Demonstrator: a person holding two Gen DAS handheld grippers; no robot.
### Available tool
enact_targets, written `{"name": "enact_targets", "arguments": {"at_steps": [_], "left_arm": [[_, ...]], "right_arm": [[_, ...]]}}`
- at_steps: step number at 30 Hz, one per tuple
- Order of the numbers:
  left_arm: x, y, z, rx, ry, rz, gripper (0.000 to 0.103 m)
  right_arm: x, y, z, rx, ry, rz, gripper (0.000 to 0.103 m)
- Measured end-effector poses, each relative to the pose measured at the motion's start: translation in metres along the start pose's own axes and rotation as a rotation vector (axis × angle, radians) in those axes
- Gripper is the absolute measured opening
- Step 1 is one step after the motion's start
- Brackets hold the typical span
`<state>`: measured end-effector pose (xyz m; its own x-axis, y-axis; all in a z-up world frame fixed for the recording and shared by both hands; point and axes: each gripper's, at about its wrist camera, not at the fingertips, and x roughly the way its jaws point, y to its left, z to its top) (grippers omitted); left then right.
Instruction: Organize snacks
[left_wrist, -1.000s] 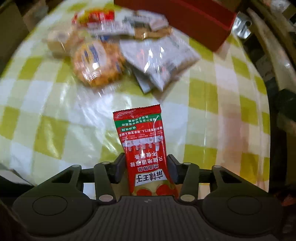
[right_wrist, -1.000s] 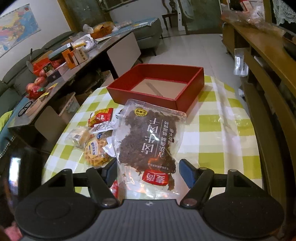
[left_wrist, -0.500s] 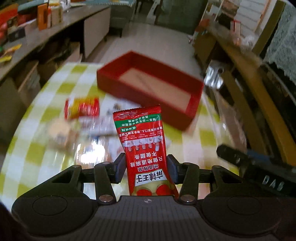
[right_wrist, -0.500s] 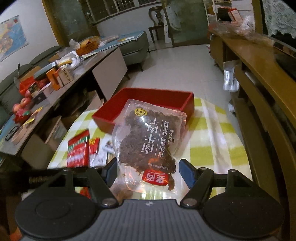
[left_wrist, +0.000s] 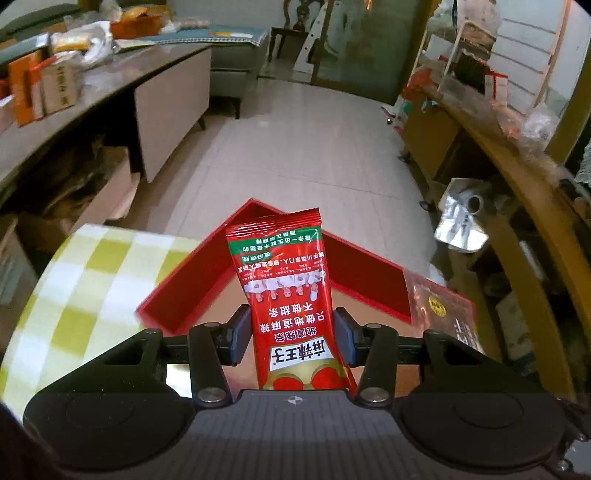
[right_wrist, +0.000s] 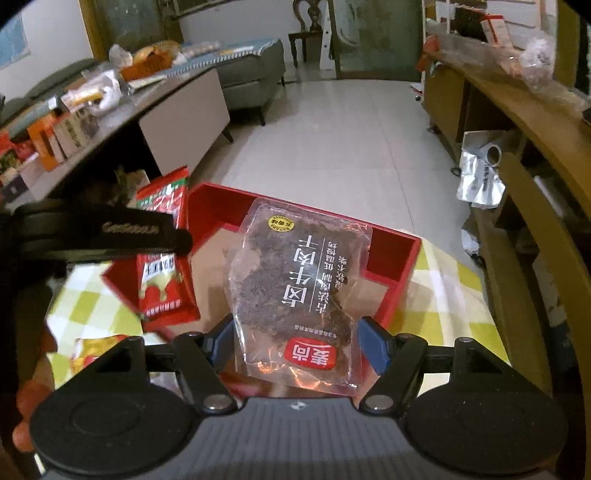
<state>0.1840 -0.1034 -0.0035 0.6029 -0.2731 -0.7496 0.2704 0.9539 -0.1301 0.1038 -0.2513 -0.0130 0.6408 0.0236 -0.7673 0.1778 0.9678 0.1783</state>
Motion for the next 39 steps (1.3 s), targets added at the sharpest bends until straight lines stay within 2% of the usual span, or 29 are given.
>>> {"name": "enact_targets", "arguments": {"at_steps": [4, 6, 7, 10, 13, 16, 19, 23, 25, 27, 31, 35, 39], "left_arm": [[0.034, 0.001, 0.001, 0.052, 0.007, 0.040, 0.056], [0.051, 0.008, -0.002, 0.046, 0.054, 0.034, 0.056], [0.057, 0.012, -0.003, 0.039, 0.074, 0.042, 0.058], [0.061, 0.023, -0.008, 0.051, 0.116, 0.071, 0.073], [0.058, 0.031, -0.012, 0.059, 0.141, 0.086, 0.069], [0.050, 0.032, -0.017, 0.086, 0.154, 0.089, 0.068], [0.047, 0.027, -0.027, 0.119, 0.214, 0.103, 0.068], [0.039, 0.022, -0.040, 0.166, 0.254, 0.111, 0.069], [0.030, 0.023, -0.045, 0.150, 0.275, 0.090, 0.069], [0.019, 0.028, -0.044, 0.110, 0.260, 0.073, 0.069], [-0.009, 0.040, -0.039, 0.017, 0.222, 0.004, 0.077], [-0.042, 0.047, -0.046, 0.013, 0.184, -0.005, 0.080], [-0.069, 0.064, -0.061, -0.016, 0.176, -0.021, 0.081]], "right_arm": [[0.034, 0.001, -0.001, -0.018, 0.061, -0.006, 0.081], [0.037, 0.003, -0.003, -0.033, 0.050, -0.005, 0.083], [0.038, 0.004, -0.002, -0.032, 0.071, 0.000, 0.087], [0.037, 0.008, -0.005, -0.032, 0.070, 0.002, 0.091], [0.036, 0.016, -0.011, -0.098, 0.081, -0.028, 0.091], [0.031, 0.021, -0.018, -0.146, 0.098, -0.032, 0.090], [0.029, 0.025, -0.021, -0.158, 0.112, -0.041, 0.090], [0.023, 0.025, -0.026, -0.186, 0.137, -0.049, 0.090], [0.018, 0.023, -0.026, -0.168, 0.134, -0.045, 0.090], [0.008, 0.022, -0.024, -0.150, 0.110, -0.040, 0.090], [-0.022, 0.019, -0.022, -0.109, 0.040, -0.016, 0.090], [-0.048, 0.024, -0.034, -0.068, 0.026, 0.018, 0.091], [-0.069, 0.039, -0.050, -0.112, 0.015, 0.013, 0.091]]}}
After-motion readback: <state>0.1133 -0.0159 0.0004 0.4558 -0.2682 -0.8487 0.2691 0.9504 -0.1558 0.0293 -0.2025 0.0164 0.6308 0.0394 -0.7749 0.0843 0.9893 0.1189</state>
